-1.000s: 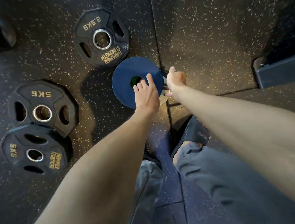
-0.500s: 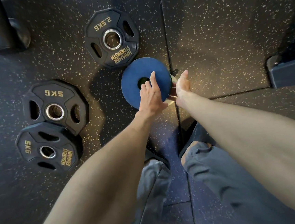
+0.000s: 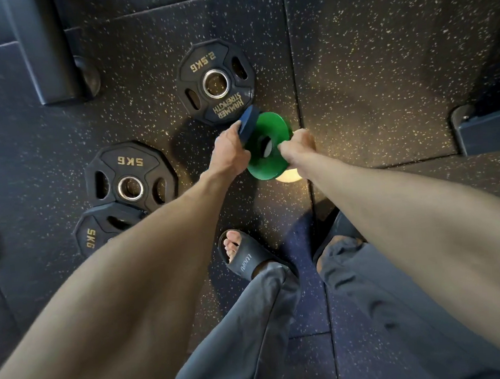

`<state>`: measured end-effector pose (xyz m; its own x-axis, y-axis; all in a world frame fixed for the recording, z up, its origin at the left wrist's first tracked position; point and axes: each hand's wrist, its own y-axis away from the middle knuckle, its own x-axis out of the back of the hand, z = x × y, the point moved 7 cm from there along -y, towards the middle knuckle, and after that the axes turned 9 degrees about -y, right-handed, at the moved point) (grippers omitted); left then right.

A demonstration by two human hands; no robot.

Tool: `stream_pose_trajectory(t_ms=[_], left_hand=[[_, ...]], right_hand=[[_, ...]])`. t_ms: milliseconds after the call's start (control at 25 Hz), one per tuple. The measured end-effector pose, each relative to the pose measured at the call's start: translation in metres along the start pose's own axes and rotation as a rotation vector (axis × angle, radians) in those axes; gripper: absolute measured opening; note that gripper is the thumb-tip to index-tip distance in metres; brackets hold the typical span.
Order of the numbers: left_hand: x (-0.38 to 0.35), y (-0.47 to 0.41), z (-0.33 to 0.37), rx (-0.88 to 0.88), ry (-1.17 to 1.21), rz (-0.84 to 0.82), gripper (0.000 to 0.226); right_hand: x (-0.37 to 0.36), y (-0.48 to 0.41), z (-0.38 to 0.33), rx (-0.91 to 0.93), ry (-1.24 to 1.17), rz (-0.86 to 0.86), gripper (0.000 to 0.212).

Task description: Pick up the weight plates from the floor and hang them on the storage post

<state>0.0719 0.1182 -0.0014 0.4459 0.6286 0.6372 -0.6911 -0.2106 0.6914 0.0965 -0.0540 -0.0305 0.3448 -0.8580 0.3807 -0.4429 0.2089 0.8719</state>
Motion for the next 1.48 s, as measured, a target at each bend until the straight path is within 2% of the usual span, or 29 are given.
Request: stream_pose_trajectory(t_ms=[160, 280, 480, 560, 680, 800, 920, 1000, 1080, 1240, 1320, 1400, 1480], left_hand=[[0.022, 0.023, -0.005, 0.120, 0.179, -0.025, 0.063], [0.040, 0.049, -0.003, 0.136, 0.266, -0.036, 0.067], [0.058, 0.092, 0.021, 0.100, 0.349, -0.075, 0.074], [0.063, 0.109, 0.043, 0.066, 0.390, -0.125, 0.076], [0.070, 0.128, 0.072, 0.009, 0.339, -0.203, 0.090], [0.067, 0.130, 0.080, -0.042, 0.135, -0.267, 0.108], [0.060, 0.126, 0.085, -0.121, -0.017, -0.246, 0.116], [0.055, 0.124, 0.086, -0.146, -0.047, -0.186, 0.112], [0.050, 0.124, 0.085, -0.173, -0.056, -0.137, 0.096], [0.042, 0.115, 0.079, -0.116, 0.091, -0.112, 0.080], [0.032, 0.107, 0.071, -0.010, 0.168, -0.091, 0.076], [0.019, 0.097, 0.060, 0.059, 0.204, -0.071, 0.072], [0.004, 0.080, 0.045, 0.140, 0.252, -0.072, 0.060]], right_hand=[[-0.003, 0.038, -0.030, 0.062, 0.167, 0.028, 0.045], [0.020, 0.066, -0.043, 0.103, 0.234, 0.079, 0.041], [0.051, 0.107, -0.052, 0.086, 0.089, 0.021, 0.026], [0.054, 0.127, -0.061, 0.085, 0.066, -0.013, 0.027], [0.057, 0.152, -0.074, 0.077, 0.023, -0.064, 0.027], [0.067, 0.156, -0.074, 0.037, -0.006, -0.070, 0.031], [0.073, 0.147, -0.066, 0.002, -0.059, -0.082, 0.035], [0.073, 0.140, -0.060, -0.003, -0.101, -0.088, 0.036], [0.070, 0.133, -0.051, -0.014, -0.125, -0.114, 0.037], [0.062, 0.112, -0.033, -0.040, -0.203, -0.119, 0.050], [0.060, 0.091, -0.025, -0.012, -0.115, -0.045, 0.051], [0.059, 0.073, -0.016, 0.019, 0.035, 0.003, 0.037], [0.058, 0.053, -0.001, 0.023, 0.155, 0.044, 0.033]])
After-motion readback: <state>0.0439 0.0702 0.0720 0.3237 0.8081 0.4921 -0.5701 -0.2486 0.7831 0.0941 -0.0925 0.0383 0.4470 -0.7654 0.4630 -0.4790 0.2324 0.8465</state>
